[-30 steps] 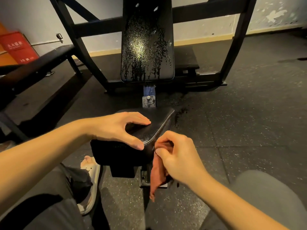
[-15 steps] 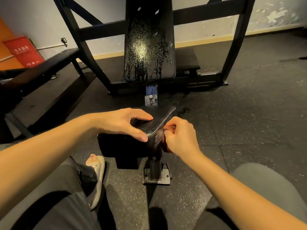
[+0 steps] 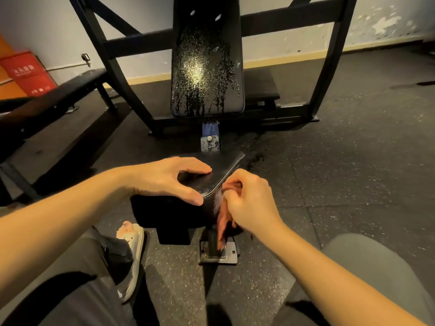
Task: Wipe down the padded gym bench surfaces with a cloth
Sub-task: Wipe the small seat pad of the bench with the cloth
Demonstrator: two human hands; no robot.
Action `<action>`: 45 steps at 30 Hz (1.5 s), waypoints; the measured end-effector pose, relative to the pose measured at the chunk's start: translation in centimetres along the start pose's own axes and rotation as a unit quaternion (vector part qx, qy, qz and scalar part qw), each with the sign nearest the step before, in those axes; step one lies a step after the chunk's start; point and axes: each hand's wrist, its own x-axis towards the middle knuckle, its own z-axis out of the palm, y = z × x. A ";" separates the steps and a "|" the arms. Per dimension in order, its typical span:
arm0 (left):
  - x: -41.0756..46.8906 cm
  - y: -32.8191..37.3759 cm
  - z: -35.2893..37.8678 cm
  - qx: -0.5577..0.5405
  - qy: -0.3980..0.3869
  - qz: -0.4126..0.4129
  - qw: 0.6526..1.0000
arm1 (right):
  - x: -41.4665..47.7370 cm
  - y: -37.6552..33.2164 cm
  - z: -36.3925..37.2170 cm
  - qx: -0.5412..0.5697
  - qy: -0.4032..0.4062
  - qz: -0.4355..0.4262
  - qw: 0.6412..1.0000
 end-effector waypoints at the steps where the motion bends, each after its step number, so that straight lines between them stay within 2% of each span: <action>1: 0.0 0.1 -0.1 0.003 -0.002 -0.005 1.000 | 1.7 0.8 -0.1 -0.020 -0.003 0.034 0.999; 3: -0.1 0.2 -0.1 0.012 0.000 -0.009 1.000 | 2.5 1.1 0.1 -0.034 0.007 0.064 0.997; 8: -0.1 0.0 0.0 -0.006 0.006 0.013 1.000 | -1.2 -0.6 -0.1 0.041 -0.017 -0.040 0.998; 13: -0.1 0.2 -0.1 -0.011 -0.002 0.016 1.000 | 8.4 5.1 0.7 -0.054 0.003 0.066 0.996; 18: 0.0 0.0 0.2 -0.016 0.009 0.023 1.000 | 12.7 8.1 1.1 -0.052 0.019 0.146 0.988; 20: -0.1 0.0 0.1 -0.010 0.012 0.034 0.999 | 10.8 7.2 1.0 -0.045 0.017 0.119 0.992; 23: 0.0 0.0 0.1 -0.002 0.016 0.036 0.999 | 6.6 5.1 0.6 -0.011 -0.022 0.023 0.999; 25: 0.2 0.1 -0.1 -0.003 0.012 0.033 0.999 | 6.3 5.2 0.4 -0.006 -0.028 0.010 1.000; 28: 0.3 0.1 0.0 0.001 0.012 0.035 0.999 | 10.6 7.2 0.5 -0.049 -0.015 0.079 0.996; 31: 0.1 -0.2 0.2 -0.007 0.011 0.038 0.999 | 13.7 8.9 -0.1 -0.046 -0.027 0.135 0.989; 32: 0.1 -0.3 0.3 -0.014 0.009 0.039 0.999 | 14.1 9.4 -0.4 -0.046 0.002 0.149 0.988; 34: 0.0 -0.4 0.4 -0.024 0.010 0.041 0.999 | 14.3 9.5 -1.4 -0.002 0.118 0.200 0.973; 35: 0.0 -0.4 0.4 -0.028 0.009 0.039 0.999 | 14.4 9.8 -1.8 0.067 0.187 0.251 0.947; 36: 0.1 -0.4 0.4 -0.030 0.007 0.038 0.999 | 14.4 9.7 -2.2 0.178 0.212 0.309 0.910; 38: 0.1 -0.3 0.5 -0.032 0.007 0.037 0.999 | 14.1 9.3 -1.7 0.380 0.134 0.391 0.827; 39: 0.0 -0.3 0.5 -0.033 0.008 0.037 0.999 | 13.6 9.1 -1.2 0.421 0.099 0.404 0.806; 40: 0.0 -0.3 0.5 -0.034 0.009 0.037 0.999 | 13.3 8.9 -0.5 0.435 0.086 0.401 0.802; 42: -0.1 -0.4 0.5 -0.040 0.011 0.039 0.998 | 12.9 9.3 1.0 0.414 0.078 0.367 0.829; 45: 0.0 -0.6 0.6 -0.039 0.014 0.044 0.998 | 12.1 9.3 1.6 0.358 0.071 0.367 0.856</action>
